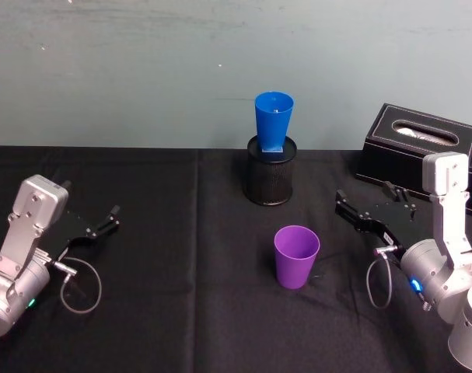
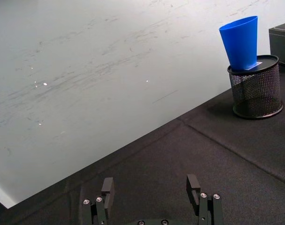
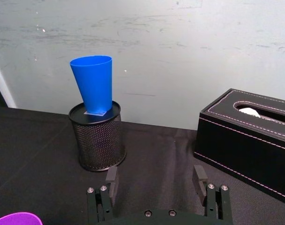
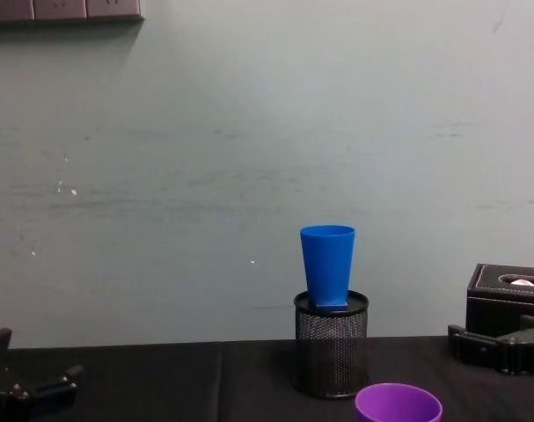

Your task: Pick up one cup with a gripper and tap it against the other cup.

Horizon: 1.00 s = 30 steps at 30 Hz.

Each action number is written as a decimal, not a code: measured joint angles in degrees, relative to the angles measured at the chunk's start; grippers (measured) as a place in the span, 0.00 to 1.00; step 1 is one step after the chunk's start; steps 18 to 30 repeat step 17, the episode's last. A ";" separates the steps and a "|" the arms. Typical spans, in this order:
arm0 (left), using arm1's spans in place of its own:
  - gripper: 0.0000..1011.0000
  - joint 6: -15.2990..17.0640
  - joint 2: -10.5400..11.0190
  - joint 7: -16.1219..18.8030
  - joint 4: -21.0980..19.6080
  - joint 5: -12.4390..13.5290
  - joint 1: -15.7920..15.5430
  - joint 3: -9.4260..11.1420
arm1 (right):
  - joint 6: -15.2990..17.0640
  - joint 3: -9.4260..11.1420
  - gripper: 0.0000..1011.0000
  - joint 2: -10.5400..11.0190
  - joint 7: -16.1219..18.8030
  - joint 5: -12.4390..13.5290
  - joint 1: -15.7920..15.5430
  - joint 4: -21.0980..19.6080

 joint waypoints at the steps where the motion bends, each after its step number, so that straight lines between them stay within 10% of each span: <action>1: 1.00 0.00 0.00 0.00 0.00 0.00 0.00 0.00 | 0.00 0.00 0.99 0.00 0.00 0.00 0.00 0.00; 30: 1.00 0.00 0.00 0.00 0.00 0.00 0.00 0.00 | 0.00 0.00 0.99 0.00 0.00 0.00 0.00 0.00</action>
